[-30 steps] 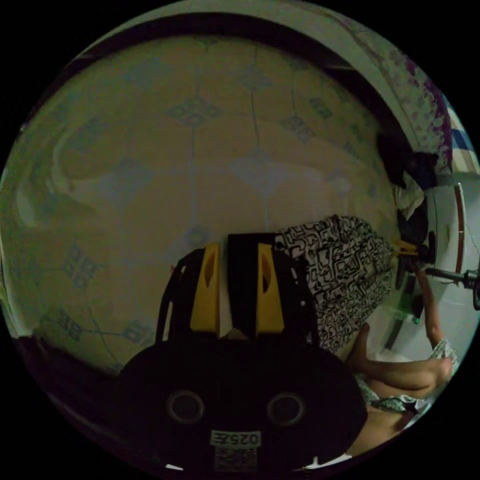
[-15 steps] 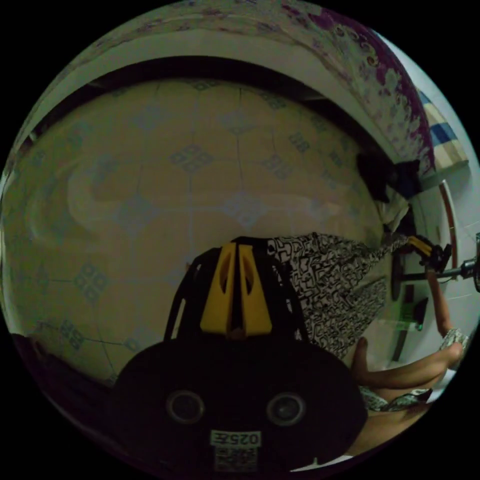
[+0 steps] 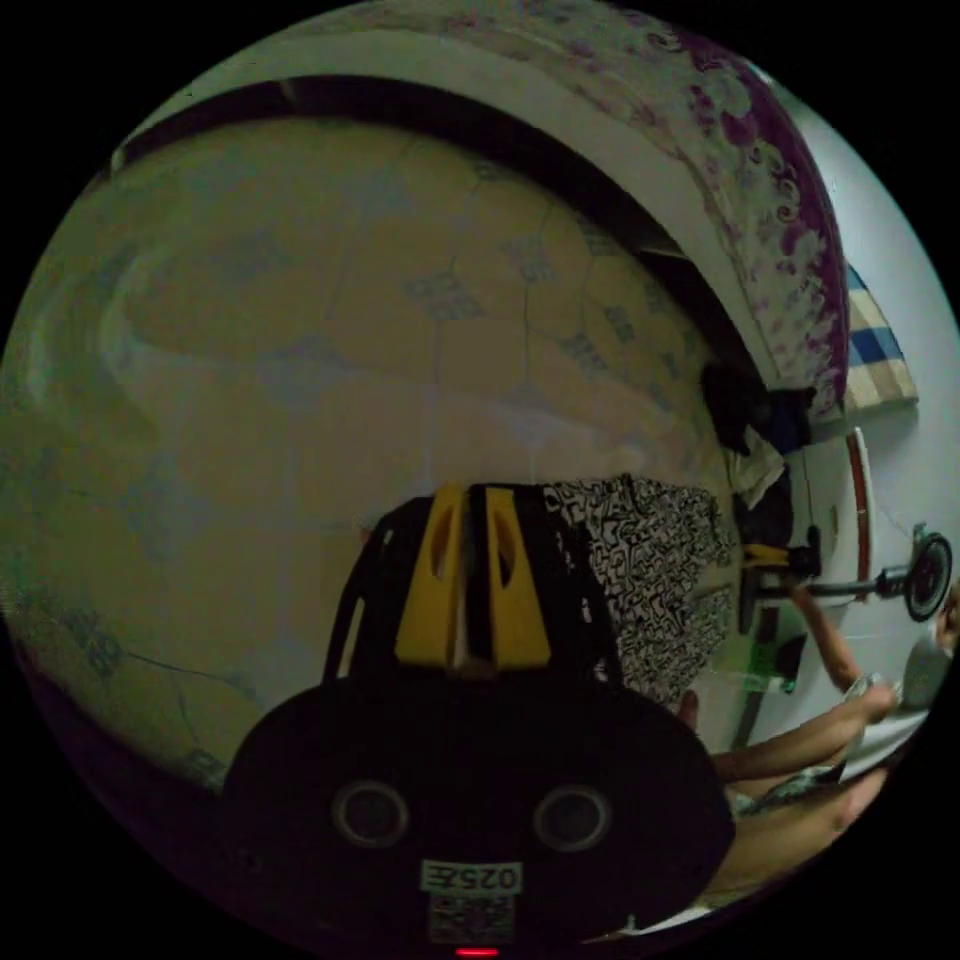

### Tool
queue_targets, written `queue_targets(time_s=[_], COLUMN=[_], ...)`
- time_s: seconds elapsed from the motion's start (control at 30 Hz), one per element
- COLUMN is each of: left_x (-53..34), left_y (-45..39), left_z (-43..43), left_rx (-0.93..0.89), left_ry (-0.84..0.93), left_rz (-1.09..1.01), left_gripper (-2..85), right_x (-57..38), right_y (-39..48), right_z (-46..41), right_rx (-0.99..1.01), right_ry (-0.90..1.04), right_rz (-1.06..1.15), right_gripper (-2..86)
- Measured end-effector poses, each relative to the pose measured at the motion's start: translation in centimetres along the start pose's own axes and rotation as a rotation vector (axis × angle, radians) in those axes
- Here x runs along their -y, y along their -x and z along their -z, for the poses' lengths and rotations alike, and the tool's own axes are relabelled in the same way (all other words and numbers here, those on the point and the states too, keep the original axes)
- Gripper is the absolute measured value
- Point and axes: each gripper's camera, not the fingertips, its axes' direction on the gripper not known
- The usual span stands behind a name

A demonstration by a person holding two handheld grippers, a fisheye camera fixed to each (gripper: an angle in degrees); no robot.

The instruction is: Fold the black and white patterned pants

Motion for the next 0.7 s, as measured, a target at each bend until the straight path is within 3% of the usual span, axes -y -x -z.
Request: queue_targets(time_s=[0.13,0.2,0.3,0.37,0.53,0.7], left_x=[2.3,3.7,4.5,4.7,5.5,5.9], left_y=[-3.3,-6.9,-10.1,-11.3,-11.5,-10.5], left_z=[0.0,-3.2,-8.0,-9.5,-11.3,-11.0], left_rx=[0.034,0.187,0.327,0.414,0.405,0.387], left_ry=[0.095,0.266,0.459,0.484,0.576,0.615], left_rz=[-0.249,-0.448,-0.612,-0.694,-0.752,-0.755], left_gripper=[5.5,5.6,5.9,5.8,4.4,-0.3], right_x=[4.7,8.6,10.5,10.7,9.3,8.2], right_y=[1.0,2.8,6.7,8.3,8.8,6.6], right_z=[3.5,2.4,0.5,-1.2,-2.3,-0.8], right_rx=[0.071,0.158,0.085,-0.023,-0.1,0.013], right_ry=[-0.058,0.012,0.039,0.114,0.16,0.134], right_rz=[0.081,0.1,0.108,0.107,0.056,-0.013], right_gripper=[14.5,13.8,11.2,10.0,2.2,-0.4])
